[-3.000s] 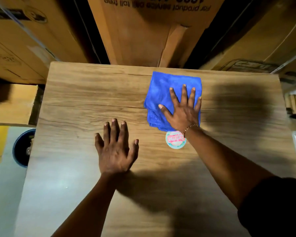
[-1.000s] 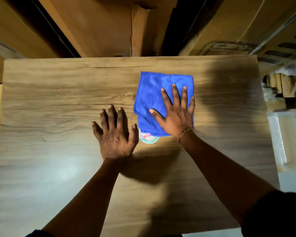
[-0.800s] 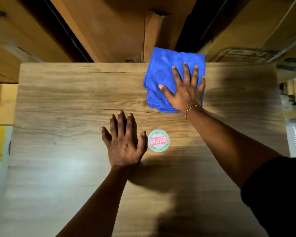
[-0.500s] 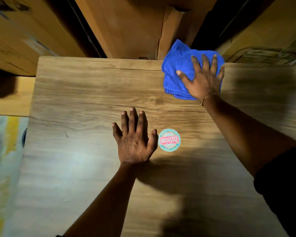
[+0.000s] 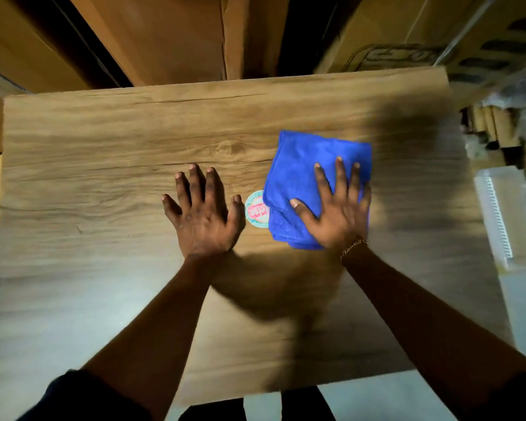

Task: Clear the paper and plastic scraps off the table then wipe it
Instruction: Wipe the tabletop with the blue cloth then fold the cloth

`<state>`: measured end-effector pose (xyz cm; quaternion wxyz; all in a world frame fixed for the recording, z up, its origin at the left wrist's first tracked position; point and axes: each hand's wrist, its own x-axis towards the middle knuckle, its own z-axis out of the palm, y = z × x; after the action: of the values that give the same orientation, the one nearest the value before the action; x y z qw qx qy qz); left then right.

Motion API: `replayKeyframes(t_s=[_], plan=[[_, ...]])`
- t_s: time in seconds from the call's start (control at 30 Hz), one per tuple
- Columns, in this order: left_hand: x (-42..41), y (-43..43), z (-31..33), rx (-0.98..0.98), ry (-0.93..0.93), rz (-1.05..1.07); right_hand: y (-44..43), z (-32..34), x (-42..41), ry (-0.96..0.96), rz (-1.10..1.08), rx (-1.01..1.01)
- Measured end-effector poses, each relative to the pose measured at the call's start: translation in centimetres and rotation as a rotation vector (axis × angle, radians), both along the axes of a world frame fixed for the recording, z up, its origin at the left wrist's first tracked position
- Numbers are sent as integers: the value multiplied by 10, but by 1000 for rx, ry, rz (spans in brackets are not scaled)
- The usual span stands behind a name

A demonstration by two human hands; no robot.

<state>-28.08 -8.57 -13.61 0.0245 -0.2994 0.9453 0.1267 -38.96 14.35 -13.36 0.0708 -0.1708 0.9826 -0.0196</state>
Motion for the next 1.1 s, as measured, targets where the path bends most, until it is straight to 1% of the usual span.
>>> replayKeyframes(t_s=[0.1, 0.23, 0.33, 0.4, 0.47, 0.53, 0.6, 0.67, 0.8, 0.97, 1.1], plan=[[0, 1, 1, 5, -1, -5, 33, 5, 66, -5, 18, 28], [1, 3, 4, 16, 11, -18, 86, 12, 154, -30, 16, -5], [-10, 8, 6, 44, -20, 34, 119, 15, 209, -39, 34, 11], [-26, 21, 10, 83, -41, 19, 136, 15, 232, -41, 52, 13], [-42, 38, 11, 108, -68, -86, 143, 15, 243, -45, 62, 21], [-52, 54, 8, 102, -96, -125, 140, 15, 242, -53, 58, 37], [-53, 60, 6, 66, -80, -85, 131, 15, 230, -74, 61, 33], [-53, 60, 2, 37, -55, -54, 117, 14, 200, -85, 72, 13], [-53, 59, 1, 24, -31, -38, 72, 10, 118, -80, 77, -36], [-54, 59, -3, 6, -3, -13, 19, 9, 22, -66, 116, -38], [-52, 58, -3, 10, -8, -25, -19, 3, -48, -9, 107, -44]])
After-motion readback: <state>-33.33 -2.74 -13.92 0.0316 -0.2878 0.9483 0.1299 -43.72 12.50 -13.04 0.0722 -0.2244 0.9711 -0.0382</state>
